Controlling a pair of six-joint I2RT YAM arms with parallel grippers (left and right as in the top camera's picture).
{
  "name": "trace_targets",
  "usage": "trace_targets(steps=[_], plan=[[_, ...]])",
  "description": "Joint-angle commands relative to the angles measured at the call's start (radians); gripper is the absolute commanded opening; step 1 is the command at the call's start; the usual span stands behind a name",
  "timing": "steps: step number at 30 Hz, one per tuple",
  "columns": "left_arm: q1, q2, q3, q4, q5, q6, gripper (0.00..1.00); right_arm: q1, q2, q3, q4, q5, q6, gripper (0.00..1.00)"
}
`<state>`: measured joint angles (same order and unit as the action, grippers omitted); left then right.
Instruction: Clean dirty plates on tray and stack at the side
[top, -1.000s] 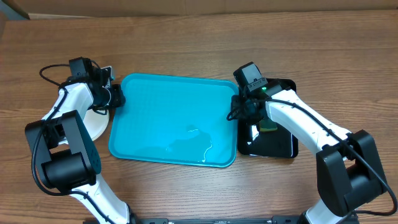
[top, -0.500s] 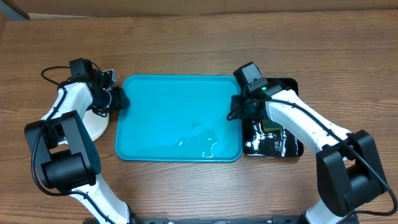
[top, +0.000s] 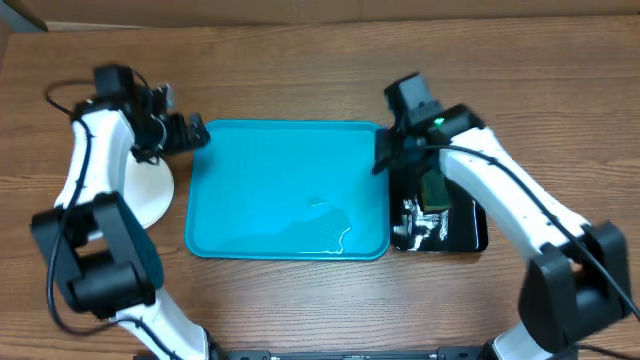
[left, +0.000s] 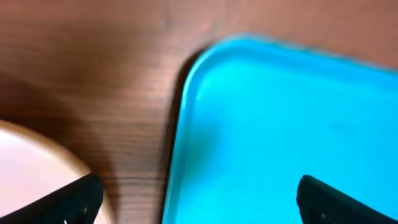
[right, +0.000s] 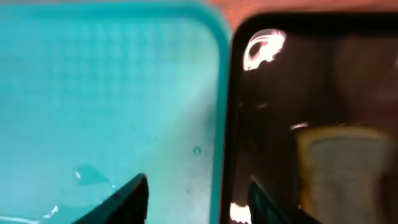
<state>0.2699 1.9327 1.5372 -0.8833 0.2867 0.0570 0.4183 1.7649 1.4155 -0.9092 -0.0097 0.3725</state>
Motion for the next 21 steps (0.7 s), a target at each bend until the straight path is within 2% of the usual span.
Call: trace_targets(steps=[1, 2, 3, 7, 21], plan=[[-0.03, -0.146, 0.083, -0.022, 0.002, -0.03, 1.0, -0.037, -0.103, 0.071, -0.034, 0.076, -0.01, 0.61], [-0.038, -0.176, 0.084, -0.021, 0.003, -0.042, 1.0, -0.048, -0.116, 0.071, -0.039, 0.076, -0.01, 0.76], [-0.045, -0.197, 0.084, -0.021, 0.003, -0.051, 1.0, -0.058, -0.125, 0.071, -0.047, 0.076, -0.01, 1.0], [-0.068, -0.244, 0.084, -0.022, 0.002, -0.061, 1.0, -0.071, -0.13, 0.071, -0.058, 0.076, -0.01, 1.0], [-0.069, -0.236, 0.084, -0.021, 0.002, -0.061, 1.0, -0.071, -0.13, 0.071, -0.058, 0.076, -0.01, 1.0]])
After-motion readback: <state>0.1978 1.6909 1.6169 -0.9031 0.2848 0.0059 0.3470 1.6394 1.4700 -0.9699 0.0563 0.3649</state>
